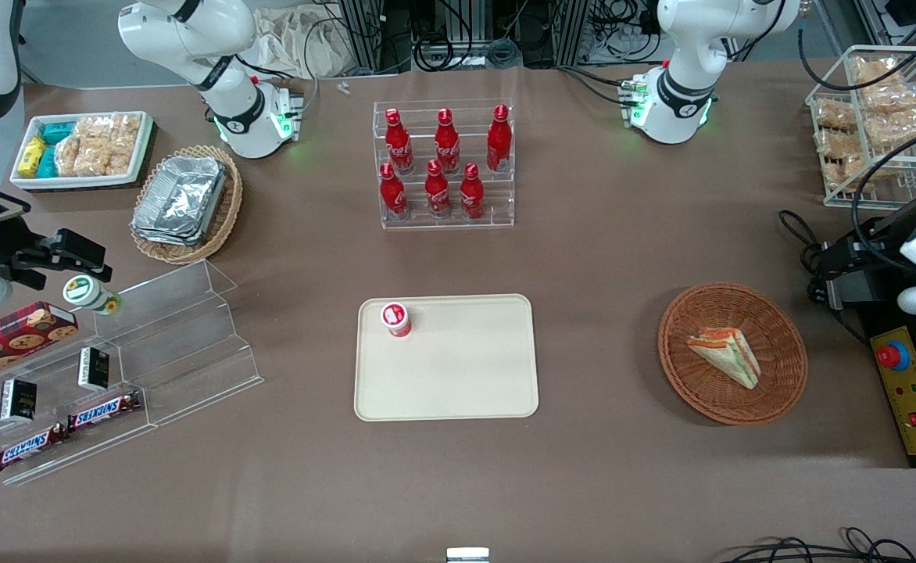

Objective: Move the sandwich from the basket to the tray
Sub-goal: 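Start moving the left gripper toward the sandwich in the wicker basket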

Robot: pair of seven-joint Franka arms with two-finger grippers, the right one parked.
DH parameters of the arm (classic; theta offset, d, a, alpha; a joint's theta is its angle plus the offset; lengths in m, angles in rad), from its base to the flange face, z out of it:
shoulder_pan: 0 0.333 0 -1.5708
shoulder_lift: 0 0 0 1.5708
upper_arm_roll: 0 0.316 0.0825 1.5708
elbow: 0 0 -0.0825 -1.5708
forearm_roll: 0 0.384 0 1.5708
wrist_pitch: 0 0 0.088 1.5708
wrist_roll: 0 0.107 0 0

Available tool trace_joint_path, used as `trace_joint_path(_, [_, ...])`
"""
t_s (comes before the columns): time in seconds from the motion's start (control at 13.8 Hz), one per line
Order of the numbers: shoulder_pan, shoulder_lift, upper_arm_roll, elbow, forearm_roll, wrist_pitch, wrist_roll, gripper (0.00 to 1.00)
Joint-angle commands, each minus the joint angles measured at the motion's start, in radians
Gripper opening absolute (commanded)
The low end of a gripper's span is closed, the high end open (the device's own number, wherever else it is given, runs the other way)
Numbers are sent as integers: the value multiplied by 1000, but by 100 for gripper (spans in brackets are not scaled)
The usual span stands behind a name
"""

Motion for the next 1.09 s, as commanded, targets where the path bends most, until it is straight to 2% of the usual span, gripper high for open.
trace_joint_path(0.0, [6, -5, -8, 6, -12, 6, -21, 100])
trace_joint_path(0.29, [40, 3, -36, -12, -3, 3, -1, 100])
trace_joint_path(0.51, [50, -6, -26, -138, -18, 34, -7, 100])
trace_joint_path(0.8, [81, -78, -28, -434, -21, 360, -24, 100])
trace_joint_path(1.02, [78, -31, -29, -491, -27, 465, -157, 100])
